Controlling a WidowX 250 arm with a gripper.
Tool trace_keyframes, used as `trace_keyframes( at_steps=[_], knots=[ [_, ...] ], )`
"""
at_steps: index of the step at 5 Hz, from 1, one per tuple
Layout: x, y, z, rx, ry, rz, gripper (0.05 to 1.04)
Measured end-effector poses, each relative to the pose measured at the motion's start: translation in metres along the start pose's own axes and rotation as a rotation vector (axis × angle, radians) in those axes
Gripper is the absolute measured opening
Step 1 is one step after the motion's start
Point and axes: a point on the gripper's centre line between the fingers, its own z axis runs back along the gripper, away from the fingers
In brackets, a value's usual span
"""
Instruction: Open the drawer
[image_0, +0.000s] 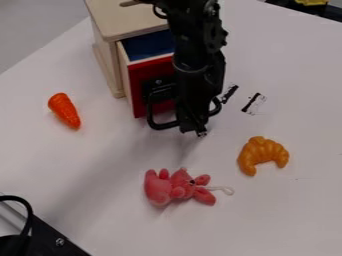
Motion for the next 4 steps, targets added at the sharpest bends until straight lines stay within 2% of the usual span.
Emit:
trace_keyframes(
  at_steps=[2, 3, 4],
  knots=[
    [0.0013, -0.0017, 0.0005, 0.007, 0.007, 0.030, 0.932],
    [0.0010, -0.0019, 0.0001, 0.005, 0.009, 0.040, 1.000],
    [0.0024, -0.0004, 0.0018, 0.007, 0.005, 0.049, 0.999]
  ],
)
